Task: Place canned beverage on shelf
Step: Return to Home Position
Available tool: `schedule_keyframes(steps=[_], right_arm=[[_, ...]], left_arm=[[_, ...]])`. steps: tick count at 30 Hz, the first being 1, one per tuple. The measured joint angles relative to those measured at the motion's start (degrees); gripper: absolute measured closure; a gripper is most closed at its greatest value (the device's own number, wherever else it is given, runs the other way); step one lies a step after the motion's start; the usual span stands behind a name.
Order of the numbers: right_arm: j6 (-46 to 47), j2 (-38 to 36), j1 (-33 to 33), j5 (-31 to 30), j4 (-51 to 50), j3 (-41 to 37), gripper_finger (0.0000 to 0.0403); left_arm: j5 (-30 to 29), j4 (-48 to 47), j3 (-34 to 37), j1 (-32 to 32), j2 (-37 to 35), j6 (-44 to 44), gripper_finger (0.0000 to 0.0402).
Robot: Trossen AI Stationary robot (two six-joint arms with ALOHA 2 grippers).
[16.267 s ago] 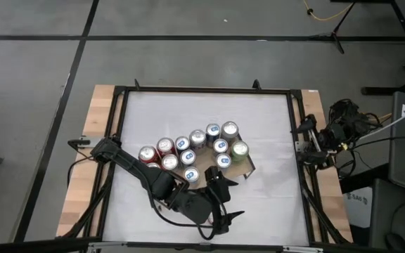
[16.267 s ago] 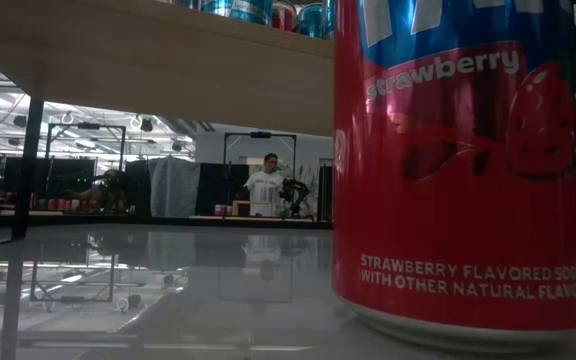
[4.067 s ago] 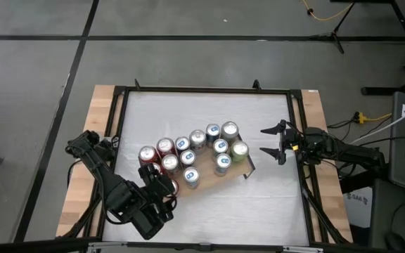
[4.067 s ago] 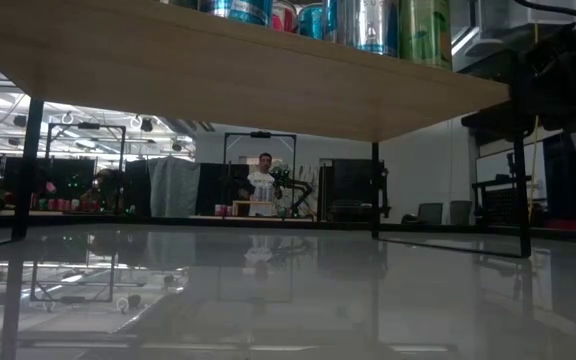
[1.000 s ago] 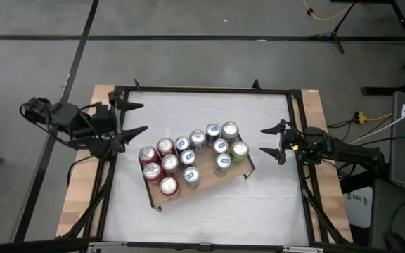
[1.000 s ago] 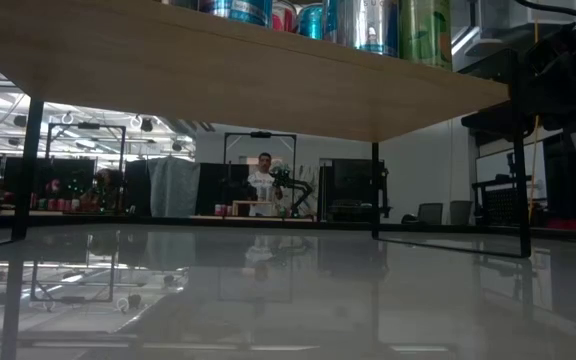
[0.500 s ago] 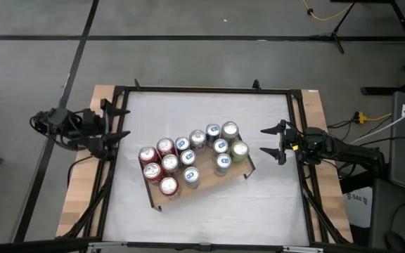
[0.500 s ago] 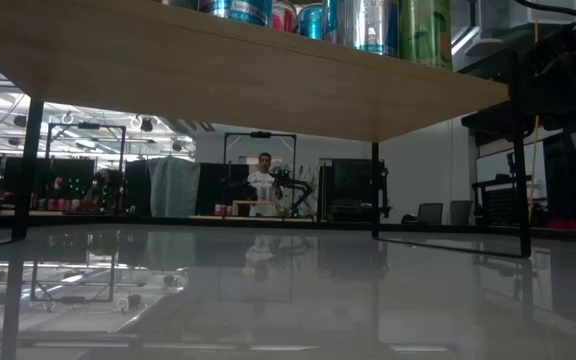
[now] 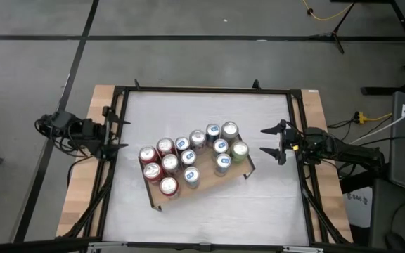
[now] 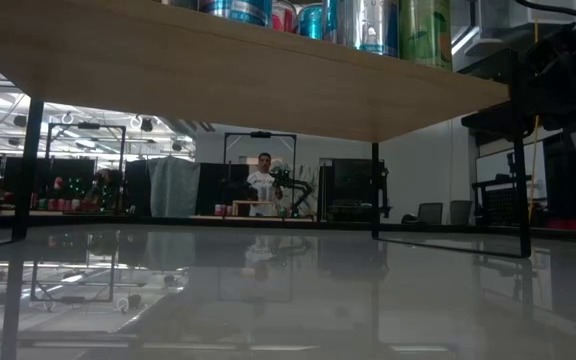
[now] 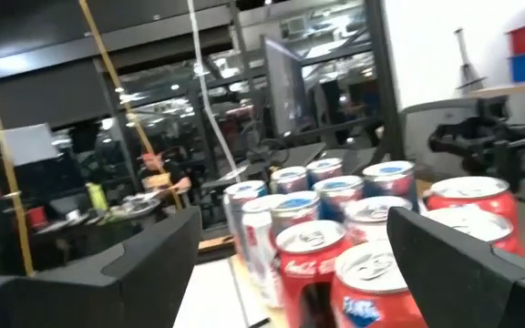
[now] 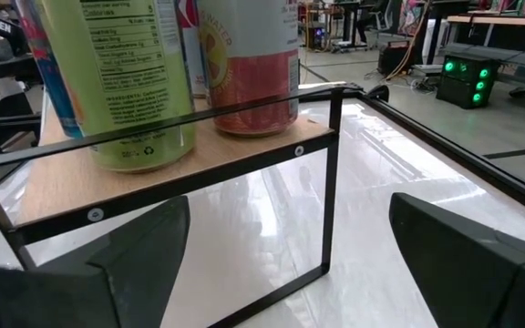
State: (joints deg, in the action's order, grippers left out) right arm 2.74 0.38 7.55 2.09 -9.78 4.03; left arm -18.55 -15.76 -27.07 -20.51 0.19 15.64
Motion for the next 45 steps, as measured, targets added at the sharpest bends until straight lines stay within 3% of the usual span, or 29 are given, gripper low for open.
schedule_keyframes(steps=[10,18,27,33,45], right_arm=[[-0.01,0.0,-0.01,0.0,0.0,0.0,0.0036],[0.0,0.0,-0.02,0.0,0.0,0.0,0.0036],[-0.02,0.0,-0.02,0.0,0.0,0.0,0.0036],[-0.02,0.0,-0.02,0.0,0.0,0.0,0.0036],[-0.01,0.0,-0.02,0.0,0.0,0.0,0.0036]], left_arm=[[5.24,0.09,3.2,0.0,0.0,-1.06,0.0085],[0.28,8.83,9.32,0.0,0.0,-1.68,0.0102],[-2.7,9.55,10.94,0.57,0.0,-2.01,0.0123],[-3.24,9.82,10.99,4.23,0.0,-1.97,0.0131],[4.95,18.81,17.29,15.13,0.02,-4.98,0.0146]])
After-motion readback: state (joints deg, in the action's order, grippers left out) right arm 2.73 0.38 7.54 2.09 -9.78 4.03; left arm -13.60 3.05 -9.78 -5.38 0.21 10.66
